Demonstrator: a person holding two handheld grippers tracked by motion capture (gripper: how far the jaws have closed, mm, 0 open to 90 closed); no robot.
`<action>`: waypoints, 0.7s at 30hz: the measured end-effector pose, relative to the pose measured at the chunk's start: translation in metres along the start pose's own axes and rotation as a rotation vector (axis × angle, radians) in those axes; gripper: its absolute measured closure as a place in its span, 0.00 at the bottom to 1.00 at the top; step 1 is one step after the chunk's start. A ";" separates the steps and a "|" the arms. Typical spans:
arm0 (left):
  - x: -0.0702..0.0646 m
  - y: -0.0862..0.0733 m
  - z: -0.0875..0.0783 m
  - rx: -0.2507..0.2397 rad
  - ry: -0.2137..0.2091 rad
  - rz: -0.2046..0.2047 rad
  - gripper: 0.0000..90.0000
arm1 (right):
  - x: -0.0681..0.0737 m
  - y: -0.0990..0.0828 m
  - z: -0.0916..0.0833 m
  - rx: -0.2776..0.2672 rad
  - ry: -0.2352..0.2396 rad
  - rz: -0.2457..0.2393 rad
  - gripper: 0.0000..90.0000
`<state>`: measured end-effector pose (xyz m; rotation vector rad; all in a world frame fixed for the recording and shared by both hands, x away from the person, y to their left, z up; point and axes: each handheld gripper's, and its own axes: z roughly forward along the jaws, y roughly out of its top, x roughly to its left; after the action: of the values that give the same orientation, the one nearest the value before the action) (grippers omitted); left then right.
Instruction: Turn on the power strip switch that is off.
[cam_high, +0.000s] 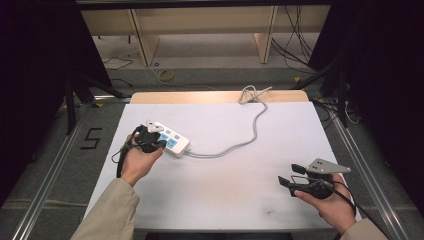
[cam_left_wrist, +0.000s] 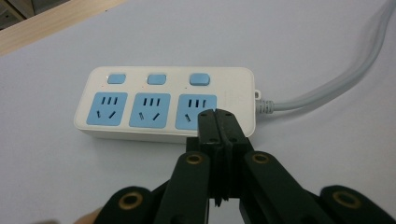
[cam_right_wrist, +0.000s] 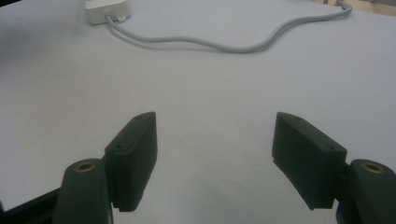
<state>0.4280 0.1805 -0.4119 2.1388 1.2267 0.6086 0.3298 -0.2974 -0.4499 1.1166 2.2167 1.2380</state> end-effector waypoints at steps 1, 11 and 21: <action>0.000 0.001 0.000 0.003 0.000 0.005 1.00 | 0.000 0.000 0.000 0.000 -0.001 -0.001 0.35; 0.003 0.004 0.005 0.001 0.007 -0.003 1.00 | 0.000 0.000 0.000 0.000 -0.001 -0.002 0.35; 0.005 0.008 0.010 0.006 0.018 0.003 1.00 | 0.000 0.000 0.000 0.002 -0.002 -0.001 0.35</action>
<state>0.4417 0.1788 -0.4131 2.1443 1.2367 0.6276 0.3297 -0.2976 -0.4499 1.1173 2.2170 1.2336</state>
